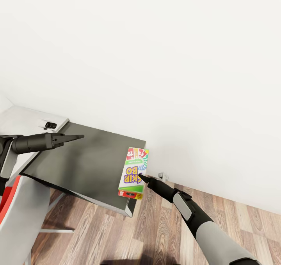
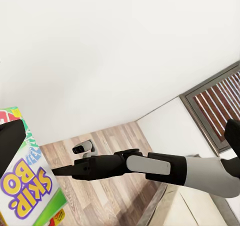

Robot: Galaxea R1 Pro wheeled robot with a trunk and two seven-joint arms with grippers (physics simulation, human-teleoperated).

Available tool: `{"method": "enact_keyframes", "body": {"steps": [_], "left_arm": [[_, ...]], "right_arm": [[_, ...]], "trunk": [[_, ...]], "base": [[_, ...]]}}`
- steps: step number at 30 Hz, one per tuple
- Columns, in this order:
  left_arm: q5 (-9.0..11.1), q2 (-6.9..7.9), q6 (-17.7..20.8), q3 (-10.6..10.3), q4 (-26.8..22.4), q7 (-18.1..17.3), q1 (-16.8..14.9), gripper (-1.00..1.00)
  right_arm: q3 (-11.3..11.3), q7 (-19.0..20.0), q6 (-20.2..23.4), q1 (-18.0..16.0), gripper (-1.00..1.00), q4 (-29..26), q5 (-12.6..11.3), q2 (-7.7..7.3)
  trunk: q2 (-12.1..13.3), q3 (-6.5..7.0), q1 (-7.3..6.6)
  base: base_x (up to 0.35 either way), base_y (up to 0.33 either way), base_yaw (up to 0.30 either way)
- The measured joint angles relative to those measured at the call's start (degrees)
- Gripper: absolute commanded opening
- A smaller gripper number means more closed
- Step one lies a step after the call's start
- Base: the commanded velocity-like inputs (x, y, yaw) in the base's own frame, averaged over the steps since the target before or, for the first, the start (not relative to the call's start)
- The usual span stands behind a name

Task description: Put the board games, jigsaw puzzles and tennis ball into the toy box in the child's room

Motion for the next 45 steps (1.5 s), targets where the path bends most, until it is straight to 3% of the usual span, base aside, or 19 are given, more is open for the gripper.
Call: {"method": "enact_keyframes", "body": {"steps": [8,32,45], "left_arm": [[0.0,0.0,0.0,0.04,0.0,-0.08,0.0,1.0],[-0.01,0.0,0.0,0.09,-0.01,-0.09,0.0,1.0],[0.07,0.4,0.0,0.09,0.01,-0.17,0.0,1.0]], "right_arm": [[0.0,0.0,0.0,0.0,1.0,0.0,0.05,0.14],[0.06,0.0,0.31,0.0,1.0,0.0,-0.01,0.3],[0.08,0.01,1.25,-0.05,1.0,0.24,-0.17,0.44]], "trunk": [[0.0,0.0,0.0],[-9.64,-4.32,5.28],[-9.66,-4.33,5.28]], "base": [[0.0,0.0,0.0],[0.0,0.0,0.0],[0.0,0.0,0.0]]}}
